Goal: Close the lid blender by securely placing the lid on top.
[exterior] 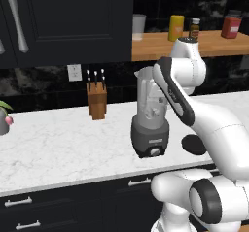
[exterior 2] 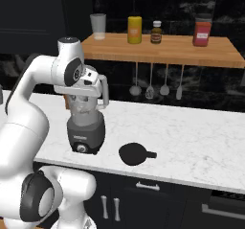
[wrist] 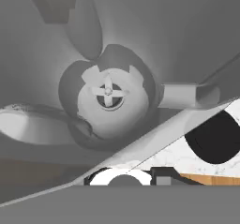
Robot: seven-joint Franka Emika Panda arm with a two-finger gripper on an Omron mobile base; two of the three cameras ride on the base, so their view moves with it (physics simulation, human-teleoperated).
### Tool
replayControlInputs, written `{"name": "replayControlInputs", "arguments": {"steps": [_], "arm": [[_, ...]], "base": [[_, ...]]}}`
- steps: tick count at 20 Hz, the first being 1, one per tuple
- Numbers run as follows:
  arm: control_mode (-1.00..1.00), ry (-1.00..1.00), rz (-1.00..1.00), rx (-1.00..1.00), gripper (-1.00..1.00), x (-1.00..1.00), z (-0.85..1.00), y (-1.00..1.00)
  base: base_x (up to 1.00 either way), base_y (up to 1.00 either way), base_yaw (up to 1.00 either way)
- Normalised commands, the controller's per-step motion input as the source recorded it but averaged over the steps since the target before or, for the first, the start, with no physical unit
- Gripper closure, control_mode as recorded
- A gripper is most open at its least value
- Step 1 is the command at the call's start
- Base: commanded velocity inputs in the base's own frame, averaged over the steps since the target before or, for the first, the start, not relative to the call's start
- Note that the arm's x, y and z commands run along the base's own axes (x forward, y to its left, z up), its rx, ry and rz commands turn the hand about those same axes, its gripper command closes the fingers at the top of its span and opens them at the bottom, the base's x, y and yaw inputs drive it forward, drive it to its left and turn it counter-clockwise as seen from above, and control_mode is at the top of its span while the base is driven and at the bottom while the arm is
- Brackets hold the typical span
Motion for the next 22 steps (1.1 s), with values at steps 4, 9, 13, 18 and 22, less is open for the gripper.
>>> {"name": "replayControlInputs", "arguments": {"steps": [4, 9, 13, 18, 22], "arm": [[-1.0, -0.03, 0.0, -0.03, -1.0, -0.19, 0.0, -0.01], [-1.0, -0.13, -0.15, 0.0, -1.0, -0.61, 0.0, -0.4], [-1.0, 0.06, -0.31, 0.0, -1.0, -0.19, -0.31, -0.66], [-1.0, 0.12, -0.48, 0.04, -1.0, 0.0, -0.44, -0.94], [-1.0, 0.13, -0.53, 0.17, -1.0, 0.0, -0.58, -1.0]], "base": [[0.0, 0.0, 0.0], [0.0, 0.0, 0.0], [0.0, 0.0, 0.0], [0.0, 0.0, 0.0], [0.0, 0.0, 0.0]]}}
